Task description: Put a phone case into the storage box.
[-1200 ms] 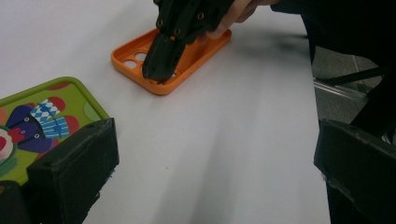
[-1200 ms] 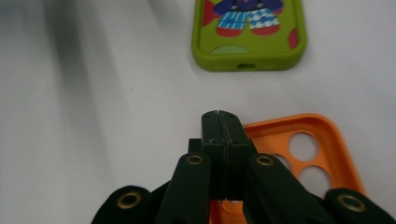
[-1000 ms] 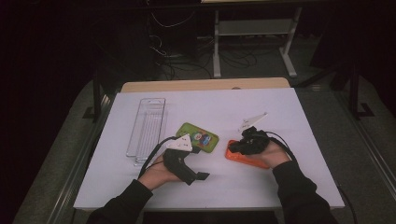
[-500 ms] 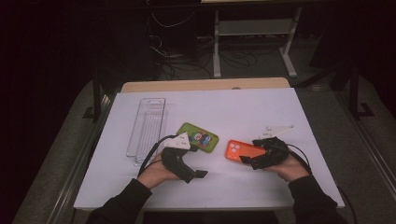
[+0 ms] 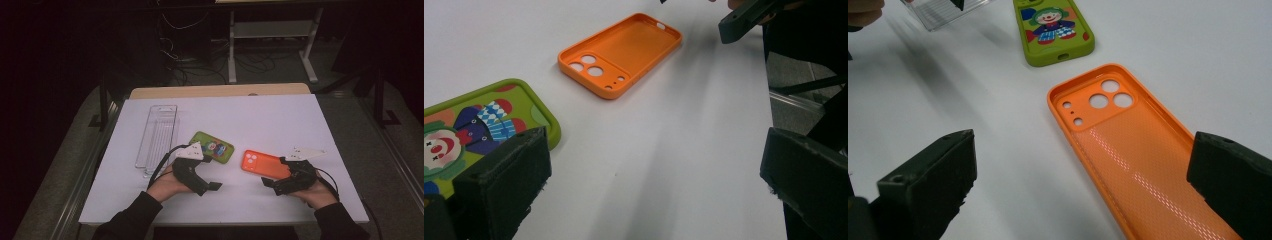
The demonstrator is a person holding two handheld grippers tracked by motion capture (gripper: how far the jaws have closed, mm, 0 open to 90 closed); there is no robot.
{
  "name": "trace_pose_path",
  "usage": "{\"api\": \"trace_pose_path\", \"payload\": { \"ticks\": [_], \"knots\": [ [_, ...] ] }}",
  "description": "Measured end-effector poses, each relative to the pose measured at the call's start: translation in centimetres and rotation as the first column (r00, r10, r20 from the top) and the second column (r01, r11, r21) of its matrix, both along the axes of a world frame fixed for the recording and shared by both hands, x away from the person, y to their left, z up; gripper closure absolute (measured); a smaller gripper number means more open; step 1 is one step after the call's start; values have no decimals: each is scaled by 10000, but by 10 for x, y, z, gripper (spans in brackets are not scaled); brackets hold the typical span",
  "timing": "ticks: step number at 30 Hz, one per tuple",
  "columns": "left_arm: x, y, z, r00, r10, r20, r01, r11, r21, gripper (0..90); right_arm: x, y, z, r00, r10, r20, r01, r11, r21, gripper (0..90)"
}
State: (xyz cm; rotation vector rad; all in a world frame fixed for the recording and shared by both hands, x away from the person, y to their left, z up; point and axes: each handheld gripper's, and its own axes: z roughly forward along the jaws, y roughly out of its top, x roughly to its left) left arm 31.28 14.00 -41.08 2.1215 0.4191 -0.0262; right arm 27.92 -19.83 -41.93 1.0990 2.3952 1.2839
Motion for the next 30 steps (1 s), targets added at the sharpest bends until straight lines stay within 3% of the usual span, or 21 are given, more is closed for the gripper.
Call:
{"api": "trace_pose_path", "payload": {
  "ticks": [6, 17, 30],
  "knots": [
    [2, 2, 0, 9998, 43, -178, -45, 10000, -77, 0, 3, 0, 7, 9998, 199, -52, -200, 9997, -116, 0],
    [1, 3, 0, 9999, 46, -118, -47, 10000, -66, 0, 24, -1, 20, 9984, 511, -221, -521, 9975, -478, 0],
    [1, 3, 0, 10000, 27, -78, -27, 10000, -46, 0, 53, 0, 36, 9986, 525, -22, -526, 9984, -222, 0]
  ]
}}
